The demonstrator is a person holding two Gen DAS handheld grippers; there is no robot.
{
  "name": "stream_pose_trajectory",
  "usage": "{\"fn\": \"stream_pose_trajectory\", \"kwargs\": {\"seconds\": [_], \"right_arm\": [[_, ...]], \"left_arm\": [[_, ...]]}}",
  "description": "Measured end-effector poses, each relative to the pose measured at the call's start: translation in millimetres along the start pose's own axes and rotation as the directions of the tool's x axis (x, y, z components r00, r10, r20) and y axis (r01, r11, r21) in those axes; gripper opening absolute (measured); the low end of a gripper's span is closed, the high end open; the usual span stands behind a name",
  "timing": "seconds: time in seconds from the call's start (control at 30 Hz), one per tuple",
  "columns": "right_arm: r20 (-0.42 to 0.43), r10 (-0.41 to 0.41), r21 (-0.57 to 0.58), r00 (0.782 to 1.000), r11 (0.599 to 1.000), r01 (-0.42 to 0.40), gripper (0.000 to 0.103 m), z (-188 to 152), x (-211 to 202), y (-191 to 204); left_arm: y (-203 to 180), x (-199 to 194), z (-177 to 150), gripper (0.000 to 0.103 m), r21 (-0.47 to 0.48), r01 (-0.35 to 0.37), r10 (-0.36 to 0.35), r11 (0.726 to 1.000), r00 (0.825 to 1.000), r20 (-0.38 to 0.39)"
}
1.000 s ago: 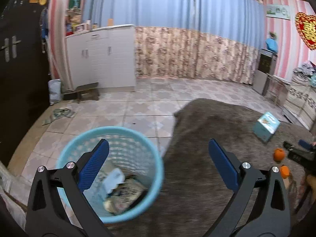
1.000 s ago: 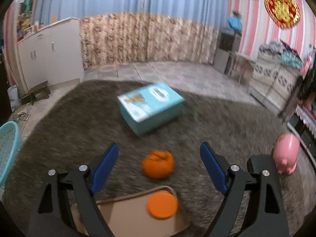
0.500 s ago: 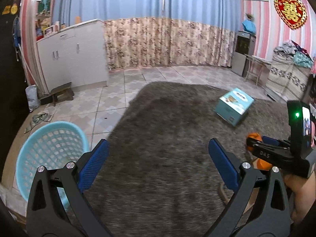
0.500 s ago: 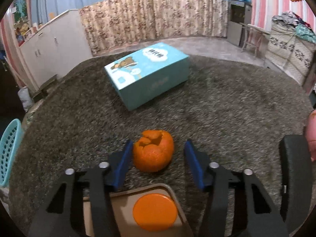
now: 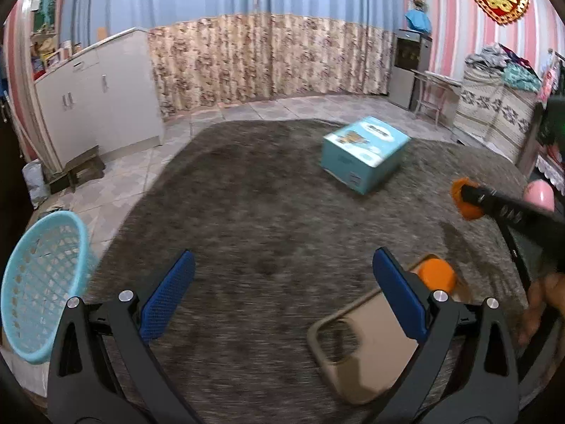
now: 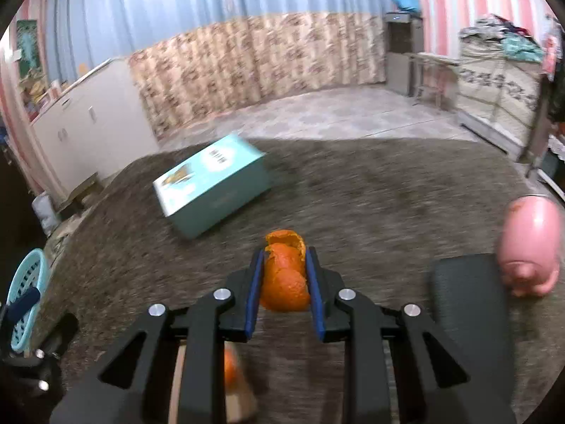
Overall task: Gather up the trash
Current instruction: 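Grasp the round orange lid off the beige tray with the left tool while the right tool holds the peel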
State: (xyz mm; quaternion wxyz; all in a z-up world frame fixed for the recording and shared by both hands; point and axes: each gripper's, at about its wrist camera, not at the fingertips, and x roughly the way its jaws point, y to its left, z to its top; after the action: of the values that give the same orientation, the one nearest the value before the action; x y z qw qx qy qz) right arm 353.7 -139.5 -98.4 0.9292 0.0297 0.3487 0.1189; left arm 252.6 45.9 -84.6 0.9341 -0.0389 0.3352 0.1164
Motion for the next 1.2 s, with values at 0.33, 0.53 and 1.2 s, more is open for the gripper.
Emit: {"fn": "stream_pose_trajectory", "kwargs": {"seconds": [0.33,0.53,1.2], "right_arm": [[0.069,-0.064,0.133,0.996,0.99,0.055,0.025,9.8,-28.2,-66.6],[0.091,-0.08,0.166,0.993,0.984,0.064,0.025,10.5,-36.3,-79.8],[0.115,-0.073,0.131,0.991,0.99,0.057,0.024,18.0,-44.5,-63.3]], "left_arm": [[-73.3,20.9,-20.2,0.092,0.125,0.133,-0.125,0.983,0.989,-0.076],[-97.5,33.8,-21.7,0.073,0.15,0.197,-0.176,0.969,0.975,-0.139],[-99.4,34.4,-25.3,0.039,0.133,0.301,-0.279,0.944,0.947,-0.161]]}}
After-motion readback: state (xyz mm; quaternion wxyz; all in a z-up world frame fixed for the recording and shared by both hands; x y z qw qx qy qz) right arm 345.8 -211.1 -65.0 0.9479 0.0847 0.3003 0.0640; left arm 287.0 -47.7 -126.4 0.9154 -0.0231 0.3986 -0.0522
